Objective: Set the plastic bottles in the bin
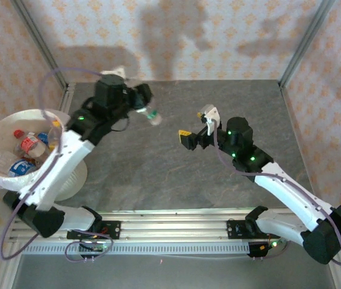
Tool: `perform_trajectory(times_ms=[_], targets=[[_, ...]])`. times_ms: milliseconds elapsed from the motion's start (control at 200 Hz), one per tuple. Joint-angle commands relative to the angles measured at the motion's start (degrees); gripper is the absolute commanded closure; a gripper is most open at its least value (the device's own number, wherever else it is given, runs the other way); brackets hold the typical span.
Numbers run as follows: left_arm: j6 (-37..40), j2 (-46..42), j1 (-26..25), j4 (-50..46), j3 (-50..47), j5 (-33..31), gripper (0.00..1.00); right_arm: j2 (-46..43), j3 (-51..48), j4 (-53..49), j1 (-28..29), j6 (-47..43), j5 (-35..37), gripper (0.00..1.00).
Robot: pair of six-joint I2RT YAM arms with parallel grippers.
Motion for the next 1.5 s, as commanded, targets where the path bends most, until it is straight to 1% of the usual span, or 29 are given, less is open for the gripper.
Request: perform_trajectory(times_ms=[0, 105, 205, 335, 375, 425, 485, 540, 580, 656, 736, 836, 881, 981, 1086, 1116, 1226, 1276, 1326, 1396, 1421, 1476, 1496], targets=[[9.7, -4.7, 2.0, -18.4, 9.2, -22.2, 0.50, -0.1, 1.5, 1.3, 0.3, -1.8, 9.6, 0.01], [14.4, -5.8, 3.7, -27.5, 17.3, -36.6, 0.50, 1.5, 2.1, 0.8, 0.3, -1.9, 14.7, 0.01], [18.3, -7.2, 5.9, -30.4, 20.8, -47.9, 0.51, 3.4, 3.4, -0.6, 0.2, -1.7, 15.9, 0.01], [24.3, -8.3, 12.9, -29.8, 21.1, -54.2, 0.52, 5.2, 4.8, -0.6, 0.3, -1.4, 16.8, 0.01], [26.2, -7.9, 15.9, -29.7, 21.4, -55.8, 0.52, 5.5, 5.4, -0.7, 0.2, -1.4, 17.2, 0.01], [28.3, -7.1, 20.6, -29.9, 22.1, -56.1, 0.52, 5.9, 6.0, -0.8, 0.2, -1.5, 17.9, 0.01], [29.5, -5.5, 26.1, -31.7, 23.5, -55.2, 0.52, 6.3, 7.3, -1.5, 0.2, -1.8, 18.6, 0.01], [28.8, -3.2, 29.9, -36.0, 26.4, -54.2, 0.52, 6.7, 8.6, -2.6, 0.2, -2.5, 19.2, 0.01], [27.8, -1.4, 31.8, -39.7, 28.5, -53.7, 0.52, 7.1, 9.6, -3.7, 0.2, -3.0, 19.6, 0.01], [26.0, 0.8, 33.8, -44.6, 30.3, -52.8, 0.51, 7.9, 11.3, -5.5, 0.2, -3.7, 20.5, 0.01], [24.4, 2.2, 36.3, -46.8, 29.7, -48.5, 0.51, 8.3, 13.5, -7.8, 0.2, -3.5, 21.2, 0.01], [24.1, 3.0, 40.7, -45.8, 26.3, -41.1, 0.51, 9.9, 16.0, -11.2, 0.2, -2.0, 21.2, 0.01], [24.2, 3.4, 43.2, -45.3, 24.8, -38.2, 0.51, 9.7, 16.1, -11.5, 0.2, -1.1, 21.3, 0.01], [23.5, 5.3, 47.9, -45.8, 23.8, -33.7, 0.50, 8.9, 15.0, -11.0, 0.2, 0.5, 21.6, 0.01], [22.9, 6.3, 50.3, -44.1, 21.7, -27.7, 0.51, 8.9, 13.8, -10.7, 0.2, 0.7, 22.1, 0.01], [22.5, 6.7, 50.6, -44.2, 21.2, -26.4, 0.50, 7.3, 13.8, -11.1, 0.2, 0.5, 22.3, 0.01], [20.0, 9.6, 51.8, -48.4, 22.5, -25.0, 0.49, 7.4, 14.4, -12.7, 0.2, 0.0, 22.8, 0.01], [18.3, 10.7, 52.6, -49.2, 22.7, -23.3, 0.48, 7.5, 14.3, -12.8, 0.2, -0.3, 22.8, 0.01], [16.6, 11.5, 53.9, -49.0, 22.5, -19.3, 0.48, 7.7, 14.3, -12.8, 0.2, -0.6, 22.7, 0.01], [15.0, 12.1, 55.4, -47.7, 21.8, -11.8, 0.48, 8.3, 14.8, -13.2, 0.2, -0.8, 22.3, 0.01], [14.8, 12.1, 55.7, -47.4, 21.5, -10.1, 0.48, 8.3, 15.0, -13.6, 0.2, -0.8, 22.2, 0.01], [14.5, 12.3, 55.7, -47.8, 21.4, -10.1, 0.47, 8.3, 15.5, -14.4, 0.3, -0.9, 22.0, 0.01], [14.5, 12.4, 55.7, -48.4, 21.4, -10.6, 0.45, 9.5, 15.6, -14.7, 0.2, -1.0, 22.0, 0.01]])
